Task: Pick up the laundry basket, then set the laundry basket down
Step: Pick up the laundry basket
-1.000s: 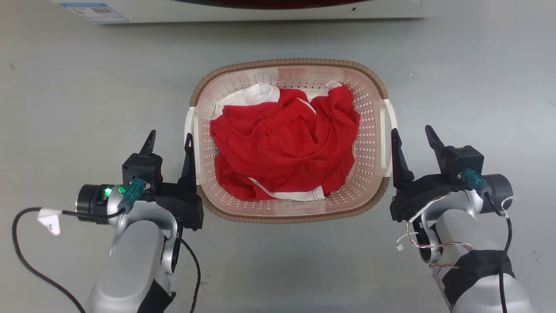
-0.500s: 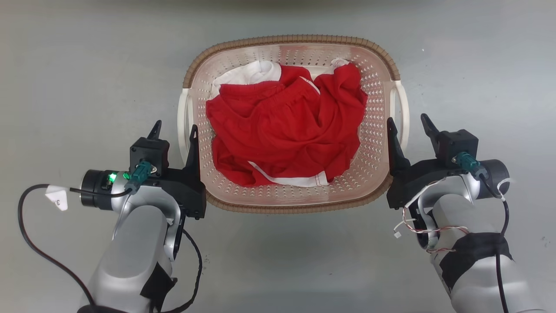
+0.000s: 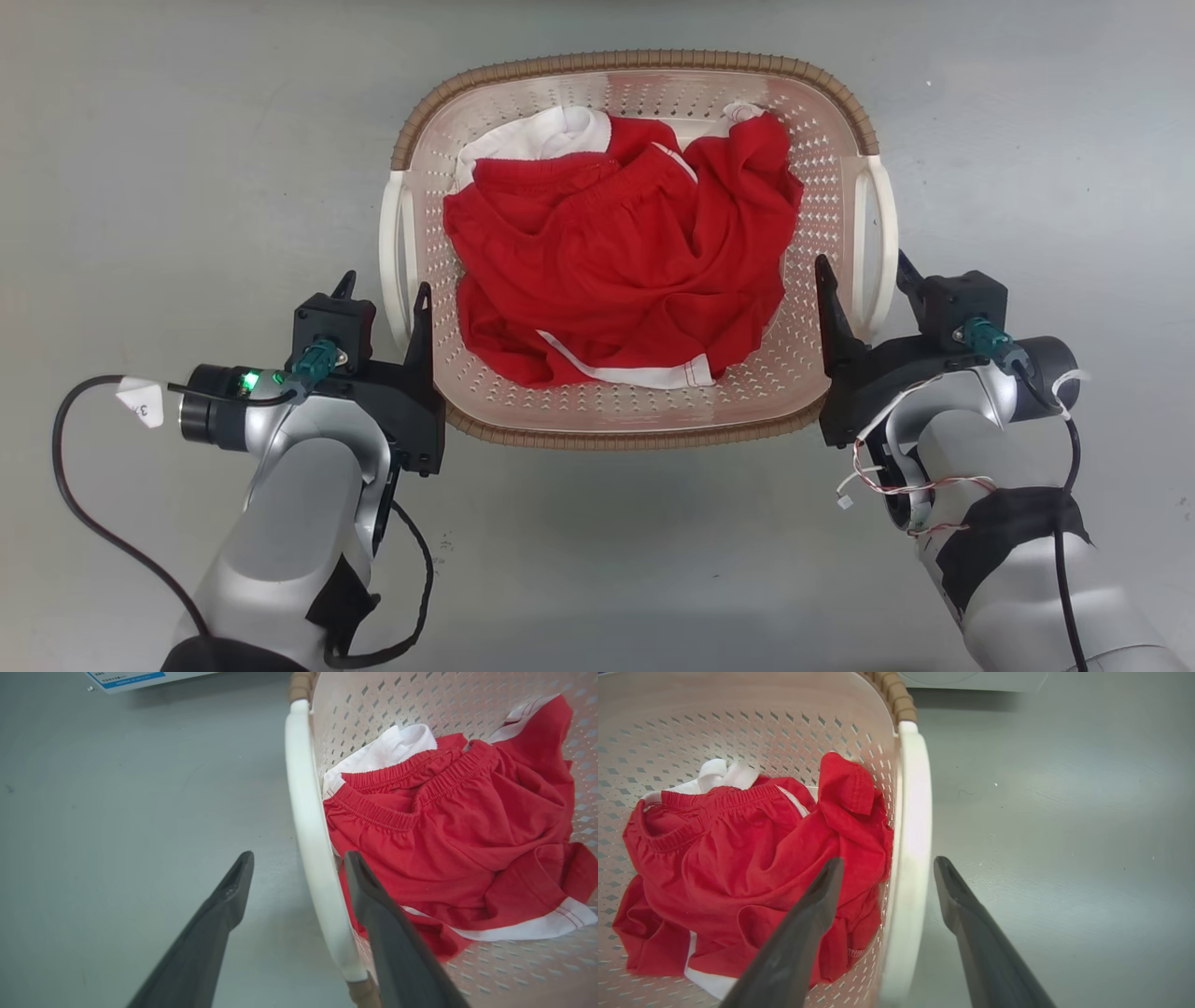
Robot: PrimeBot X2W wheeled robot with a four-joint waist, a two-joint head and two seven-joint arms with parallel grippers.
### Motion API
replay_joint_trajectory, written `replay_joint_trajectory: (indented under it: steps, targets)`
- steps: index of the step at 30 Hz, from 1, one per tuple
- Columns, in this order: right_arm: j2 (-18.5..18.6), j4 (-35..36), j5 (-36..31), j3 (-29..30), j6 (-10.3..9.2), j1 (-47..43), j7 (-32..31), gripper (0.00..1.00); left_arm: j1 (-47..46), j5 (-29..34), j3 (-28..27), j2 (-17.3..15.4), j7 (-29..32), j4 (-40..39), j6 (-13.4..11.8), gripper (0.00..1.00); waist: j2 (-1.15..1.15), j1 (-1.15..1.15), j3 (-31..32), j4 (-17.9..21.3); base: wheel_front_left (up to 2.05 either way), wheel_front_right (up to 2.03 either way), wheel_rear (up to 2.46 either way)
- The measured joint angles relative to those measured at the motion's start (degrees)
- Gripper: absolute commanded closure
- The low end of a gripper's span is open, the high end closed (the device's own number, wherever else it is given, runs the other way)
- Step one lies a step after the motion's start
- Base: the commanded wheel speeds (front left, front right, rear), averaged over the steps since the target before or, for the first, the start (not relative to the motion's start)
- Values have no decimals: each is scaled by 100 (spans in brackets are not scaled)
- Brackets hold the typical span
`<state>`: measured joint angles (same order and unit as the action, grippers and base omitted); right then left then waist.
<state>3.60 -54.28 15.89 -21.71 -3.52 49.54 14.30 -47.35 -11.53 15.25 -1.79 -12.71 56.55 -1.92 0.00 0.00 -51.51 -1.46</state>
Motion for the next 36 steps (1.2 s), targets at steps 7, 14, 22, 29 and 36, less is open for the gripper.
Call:
replay_joint_trajectory:
  steps: [7, 14, 22, 29, 36]
  targets:
    - [1, -152, 242, -232, -53, 109, 0, 0, -129, -58, 107, 3, 1, 226, 49, 0, 0, -1, -15, -31, 0, 0, 0]
    - [2, -243, 467, -447, -101, 248, -7, 0, -242, -280, 341, 5, 52, 290, 93, 0, 0, -1, -40, -28, 0, 0, 0]
    - [4, -398, 646, -708, -154, 545, -135, 0, -349, -589, 613, 7, 113, 339, 89, 7, 0, -1, -99, -16, 0, 0, 0]
    - [19, -565, 801, -824, -210, 660, -272, 55, -418, -751, 859, 7, 172, 335, 38, 61, 0, -1, -152, -22, 0, 0, 0]
    - [48, -682, 999, -940, -255, 748, -368, 100, -481, -987, 1079, -34, 202, 336, -20, 100, 0, -1, -182, -28, 0, 0, 0]
